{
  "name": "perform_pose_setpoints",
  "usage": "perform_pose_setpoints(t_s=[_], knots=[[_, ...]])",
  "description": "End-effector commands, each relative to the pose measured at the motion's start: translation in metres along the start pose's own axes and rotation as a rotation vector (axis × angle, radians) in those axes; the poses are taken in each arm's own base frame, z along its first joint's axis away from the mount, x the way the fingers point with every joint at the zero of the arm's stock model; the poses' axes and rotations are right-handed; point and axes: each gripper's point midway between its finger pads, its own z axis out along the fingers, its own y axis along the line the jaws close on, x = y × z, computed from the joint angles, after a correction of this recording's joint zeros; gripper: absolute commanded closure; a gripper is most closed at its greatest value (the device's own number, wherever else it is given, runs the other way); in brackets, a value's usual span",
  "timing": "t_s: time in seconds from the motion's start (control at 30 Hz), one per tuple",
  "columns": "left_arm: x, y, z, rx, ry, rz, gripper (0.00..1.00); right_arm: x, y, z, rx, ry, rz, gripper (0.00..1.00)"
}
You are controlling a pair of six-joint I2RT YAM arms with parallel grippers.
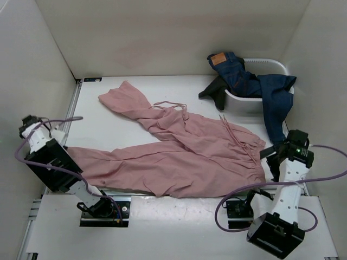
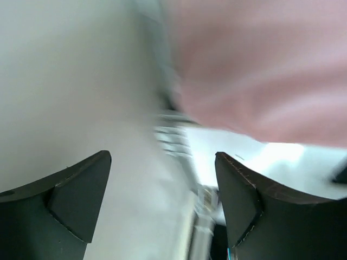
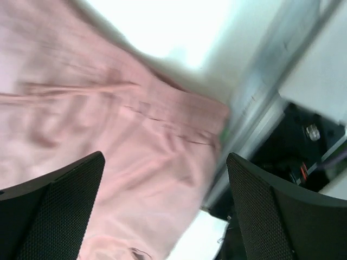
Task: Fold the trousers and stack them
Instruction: Flatten the trousers out
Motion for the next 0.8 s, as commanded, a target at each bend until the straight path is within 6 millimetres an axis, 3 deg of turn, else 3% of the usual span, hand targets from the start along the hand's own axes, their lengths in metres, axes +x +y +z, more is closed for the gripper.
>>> perform_pose_setpoints(t_s=[0.0,0.13,0.2,0.23,0.27,0.37,0.47,0.57,0.6,0.63,0.7,0.73,0.77], knots=[[-0.034,0.017,-0.041,-0.055,-0.171,-0.009,0.11,-0.029,0.018,-0.024,-0.04,-0.106,-0.078,0.03],[-0.077,-0.001,-0.007,0.012,-0.134,-0.043,0.17,-0.017,0.042,-0.009,-0.109,-0.037,-0.172,0.11],[-0.097,-0.011,0.01,0.054,-0.137,-0.038,0.23,-0.003,0.049,0.005,-0.139,0.005,-0.182,0.29],[-0.106,-0.016,0.013,0.07,-0.156,-0.033,0.31,0.006,0.054,0.011,-0.148,0.028,-0.18,0.36],[-0.117,-0.021,0.02,0.071,-0.157,-0.024,0.36,0.007,0.058,0.017,-0.162,0.022,-0.169,0.5],[-0.128,-0.025,0.037,0.063,-0.143,-0.045,0.56,0.027,0.056,0.041,-0.162,0.091,-0.127,0.68],[-0.136,-0.018,0.041,0.036,-0.155,-0.095,0.65,0.042,0.037,0.067,-0.053,0.15,-0.091,0.78],[-0.144,-0.006,0.034,0.002,-0.181,-0.14,0.68,0.033,0.016,0.083,0.09,0.125,-0.072,0.8],[-0.146,-0.003,0.031,-0.005,-0.189,-0.142,0.68,0.026,0.018,0.081,0.091,0.104,-0.058,0.8],[-0.148,0.005,0.019,-0.024,-0.211,-0.15,0.61,0.021,0.02,0.081,0.093,0.094,-0.058,0.78],[-0.157,0.0,-0.007,0.039,-0.294,-0.154,0.52,0.009,0.027,0.073,0.08,0.051,-0.055,0.74],[-0.172,0.013,-0.042,0.012,-0.399,-0.156,0.44,-0.002,0.036,0.062,0.055,0.018,-0.05,0.68],[-0.179,0.017,-0.06,0.017,-0.459,-0.156,0.3,-0.007,0.041,0.055,0.038,0.004,-0.047,0.62]])
